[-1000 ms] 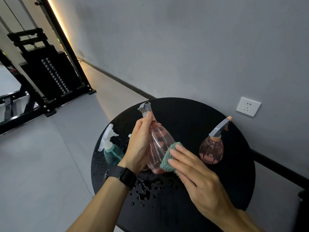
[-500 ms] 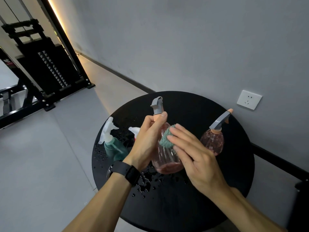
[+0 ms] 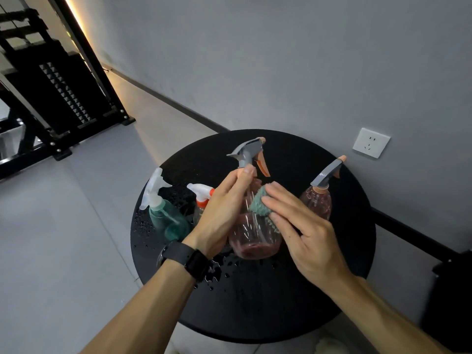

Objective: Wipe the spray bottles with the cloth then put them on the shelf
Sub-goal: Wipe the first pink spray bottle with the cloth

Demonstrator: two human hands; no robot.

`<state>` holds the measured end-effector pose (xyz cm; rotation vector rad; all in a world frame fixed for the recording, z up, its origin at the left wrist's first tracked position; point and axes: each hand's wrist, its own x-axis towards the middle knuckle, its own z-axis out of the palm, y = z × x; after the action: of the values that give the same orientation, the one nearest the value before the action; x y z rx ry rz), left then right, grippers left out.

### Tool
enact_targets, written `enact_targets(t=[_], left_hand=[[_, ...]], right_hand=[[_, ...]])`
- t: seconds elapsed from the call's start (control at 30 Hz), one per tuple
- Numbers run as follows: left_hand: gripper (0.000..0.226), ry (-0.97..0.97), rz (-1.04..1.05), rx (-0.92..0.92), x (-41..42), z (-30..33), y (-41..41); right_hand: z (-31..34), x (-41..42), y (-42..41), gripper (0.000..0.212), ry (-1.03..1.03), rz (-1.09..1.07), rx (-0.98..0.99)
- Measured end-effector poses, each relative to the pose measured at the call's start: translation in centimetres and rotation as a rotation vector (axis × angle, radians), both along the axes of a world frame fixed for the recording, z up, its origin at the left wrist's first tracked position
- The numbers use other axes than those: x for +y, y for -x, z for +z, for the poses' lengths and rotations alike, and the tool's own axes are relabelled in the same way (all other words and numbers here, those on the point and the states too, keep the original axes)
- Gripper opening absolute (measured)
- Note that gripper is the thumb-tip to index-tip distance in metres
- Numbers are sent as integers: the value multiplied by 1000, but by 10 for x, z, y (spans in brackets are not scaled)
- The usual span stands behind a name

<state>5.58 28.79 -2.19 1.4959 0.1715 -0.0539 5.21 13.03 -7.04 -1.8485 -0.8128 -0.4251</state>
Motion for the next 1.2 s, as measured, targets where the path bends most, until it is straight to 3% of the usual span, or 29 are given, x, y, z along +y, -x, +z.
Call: enact_targets(t=[0.23, 0.43, 0.63, 0.77, 0.87, 1.2], left_hand=[[65, 308, 33, 117, 3, 4, -8], [50, 357, -33, 41, 1, 0, -7], [39, 290, -99, 72, -5, -6, -2], [55, 127, -155, 108, -8, -9, 1], [49, 33, -175, 144, -14, -9, 5], [44, 22, 25, 57, -10, -9, 1]], right_hand=[[-7, -19, 16, 35, -30, 0, -40], [-5, -23, 16, 35, -74, -23, -18], [1, -20, 7, 35, -159, -23, 122], [1, -16, 0, 35, -144, -60, 142], [0, -14, -6, 35, -135, -88, 169], [0, -10, 2, 36, -167, -75, 254]])
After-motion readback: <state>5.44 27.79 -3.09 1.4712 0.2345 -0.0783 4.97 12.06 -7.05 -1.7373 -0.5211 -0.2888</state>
